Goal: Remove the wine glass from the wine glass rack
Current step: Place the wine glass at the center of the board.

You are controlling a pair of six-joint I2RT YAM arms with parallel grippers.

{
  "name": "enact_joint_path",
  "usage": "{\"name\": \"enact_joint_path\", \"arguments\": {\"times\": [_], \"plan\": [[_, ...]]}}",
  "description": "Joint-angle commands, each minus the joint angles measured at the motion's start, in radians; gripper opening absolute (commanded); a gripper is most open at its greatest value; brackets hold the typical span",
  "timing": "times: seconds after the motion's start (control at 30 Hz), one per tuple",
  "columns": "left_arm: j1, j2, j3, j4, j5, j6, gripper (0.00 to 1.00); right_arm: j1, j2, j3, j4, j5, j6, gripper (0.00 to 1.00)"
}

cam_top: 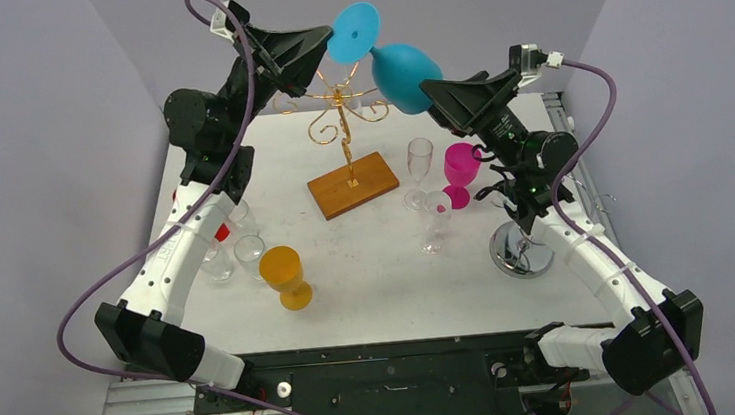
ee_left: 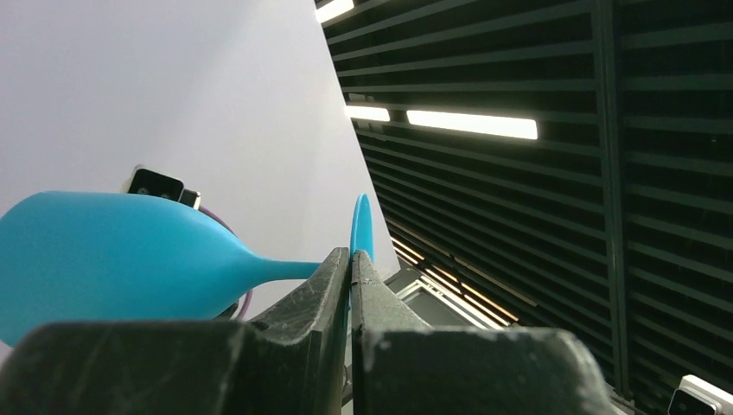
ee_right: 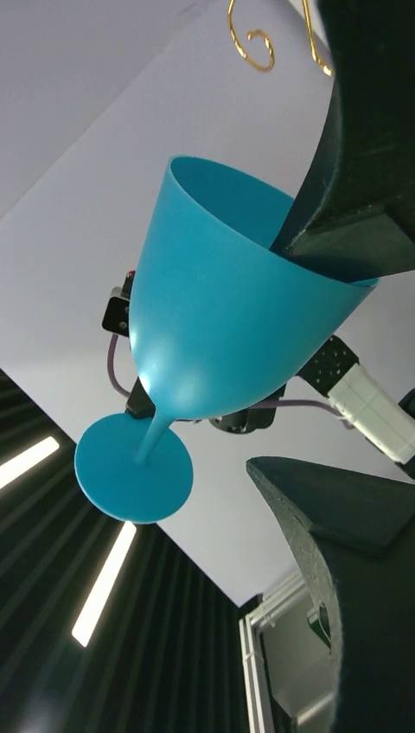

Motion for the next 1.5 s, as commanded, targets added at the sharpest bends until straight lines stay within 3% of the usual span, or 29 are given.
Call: {"name": "enact_joint_path", "arguments": {"times": [0.0, 0.13, 0.2, 0.3, 0.47, 0.7, 0.83, 0.97, 1.1, 1.3, 1.47], "plan": [[-0.007, -0.007, 0.022, 0.106, -0.002, -0.025, 0.00, -0.001, -0.001, 0.017, 0.167, -0.015, 0.072, 0.59], [-0.007, -0.007, 0.015, 0.122, 0.007, -0.020, 0.00, -0.001, -0.028, 0.015, 0.164, -0.001, 0.074, 0.36], [-0.007, -0.010, 0.005, 0.122, 0.010, -0.009, 0.05, -0.001, -0.045, 0.013, 0.141, 0.009, 0.060, 0.19], [-0.006, -0.019, -0.021, 0.112, 0.012, 0.013, 0.21, -0.003, -0.075, 0.010, 0.096, 0.025, 0.033, 0.02], [0.009, -0.036, -0.063, 0.086, 0.028, 0.079, 0.48, -0.006, -0.158, 0.010, -0.057, 0.062, -0.068, 0.00], [0.077, -0.123, -0.128, -0.129, 0.029, 0.280, 0.97, -0.014, -0.253, 0.061, -0.356, 0.131, -0.233, 0.00], [0.133, -0.180, -0.160, -0.271, 0.023, 0.419, 0.97, -0.016, -0.280, 0.134, -0.601, 0.161, -0.348, 0.00], [0.192, -0.237, -0.158, -0.468, -0.010, 0.609, 0.96, -0.016, -0.265, 0.260, -0.982, 0.205, -0.476, 0.00], [0.244, -0.288, -0.150, -0.646, -0.062, 0.787, 0.96, -0.007, -0.230, 0.393, -1.246, 0.239, -0.587, 0.00], [0.258, -0.323, -0.102, -0.858, -0.181, 1.041, 0.96, 0.077, -0.156, 0.525, -1.547, 0.320, -0.732, 0.00], [0.258, -0.348, -0.099, -0.922, -0.245, 1.125, 0.96, 0.191, -0.091, 0.585, -1.699, 0.432, -0.808, 0.00]]}}
